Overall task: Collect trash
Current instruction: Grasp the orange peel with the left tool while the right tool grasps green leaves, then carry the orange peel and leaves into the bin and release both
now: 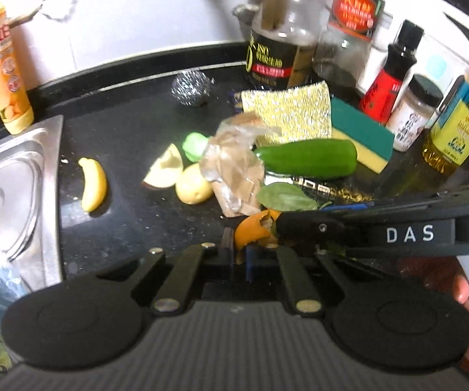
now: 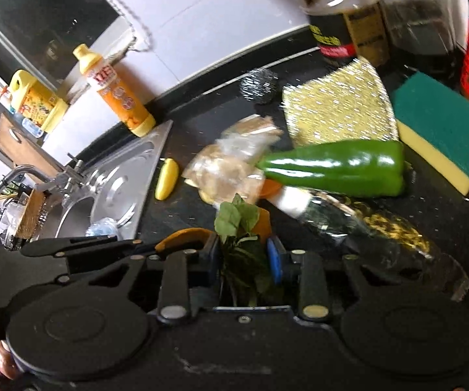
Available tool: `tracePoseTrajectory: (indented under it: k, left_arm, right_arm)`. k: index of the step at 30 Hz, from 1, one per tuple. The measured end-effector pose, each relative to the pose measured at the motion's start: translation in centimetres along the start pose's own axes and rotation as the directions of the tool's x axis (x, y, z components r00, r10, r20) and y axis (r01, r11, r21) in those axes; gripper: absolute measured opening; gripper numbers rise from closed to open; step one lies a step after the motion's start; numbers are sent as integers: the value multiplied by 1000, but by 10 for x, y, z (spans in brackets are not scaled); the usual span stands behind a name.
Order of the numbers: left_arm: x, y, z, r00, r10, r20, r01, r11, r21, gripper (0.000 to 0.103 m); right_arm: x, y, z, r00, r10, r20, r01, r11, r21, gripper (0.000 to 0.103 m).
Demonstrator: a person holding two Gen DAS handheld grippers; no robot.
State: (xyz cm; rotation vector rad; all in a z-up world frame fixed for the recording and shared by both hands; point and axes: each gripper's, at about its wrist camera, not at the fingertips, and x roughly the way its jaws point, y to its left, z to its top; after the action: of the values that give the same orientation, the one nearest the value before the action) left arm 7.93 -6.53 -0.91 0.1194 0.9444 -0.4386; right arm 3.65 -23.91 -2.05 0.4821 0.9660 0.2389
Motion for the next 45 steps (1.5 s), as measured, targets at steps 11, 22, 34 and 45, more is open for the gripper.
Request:
tracePoseTrajectory:
  k: [11, 22, 34, 45]
  left_arm:
    - [-48, 47, -18, 997, 4, 82, 1, 999, -54, 6]
    - [-96, 123, -62, 991, 41, 129, -22, 989, -143, 6]
    - [-127, 198, -118, 986, 96, 133, -61, 966, -251, 7]
    - [-129, 250, -158, 981, 188, 44, -166, 937, -307, 7]
  right_arm:
    - [2, 73, -3, 1000, 14, 26, -12, 998, -64, 30]
    - [27, 166, -23, 999, 32, -4, -32, 986, -164, 30]
    - [65, 250, -56, 996, 41, -78, -60, 964, -258, 30]
    - [113, 286, -77, 983, 39, -177, -87, 959, -268, 30]
